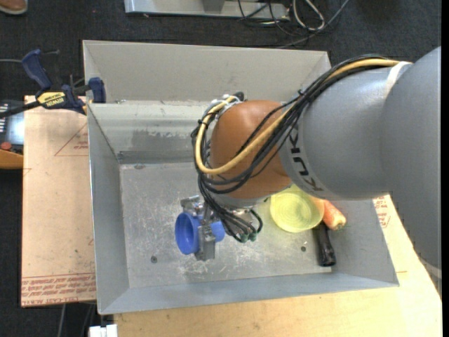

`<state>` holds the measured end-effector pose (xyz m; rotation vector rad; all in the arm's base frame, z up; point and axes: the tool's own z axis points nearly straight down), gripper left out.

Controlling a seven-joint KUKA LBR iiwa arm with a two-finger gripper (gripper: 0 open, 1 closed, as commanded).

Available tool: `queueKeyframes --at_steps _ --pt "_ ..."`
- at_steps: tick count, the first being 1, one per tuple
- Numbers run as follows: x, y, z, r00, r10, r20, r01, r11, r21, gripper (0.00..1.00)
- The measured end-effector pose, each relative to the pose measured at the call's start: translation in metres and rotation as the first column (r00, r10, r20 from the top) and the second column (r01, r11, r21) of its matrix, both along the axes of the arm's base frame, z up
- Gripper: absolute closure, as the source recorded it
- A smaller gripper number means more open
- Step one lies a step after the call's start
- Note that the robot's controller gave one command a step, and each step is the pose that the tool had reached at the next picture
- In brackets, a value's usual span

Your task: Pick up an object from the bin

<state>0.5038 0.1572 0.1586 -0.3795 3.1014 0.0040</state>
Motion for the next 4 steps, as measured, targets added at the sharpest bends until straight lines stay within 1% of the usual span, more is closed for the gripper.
queueKeyframes --at_steps 1,2,3,4 --pt "-0.003 -0.006 -0.033 1.0 -0.005 -0.002 0.005 1.0 0.0 1.0" --pt "0.002 0.002 0.05 1.0 0.007 -0.002 -0.007 1.0 0.0 1.0" --pt "-0.002 -0.008 -0.029 1.0 -0.006 -0.007 0.006 1.0 -0.001 1.0" --pt "0.003 0.001 0.04 1.0 -0.001 0.007 0.001 1.0 0.003 1.0"
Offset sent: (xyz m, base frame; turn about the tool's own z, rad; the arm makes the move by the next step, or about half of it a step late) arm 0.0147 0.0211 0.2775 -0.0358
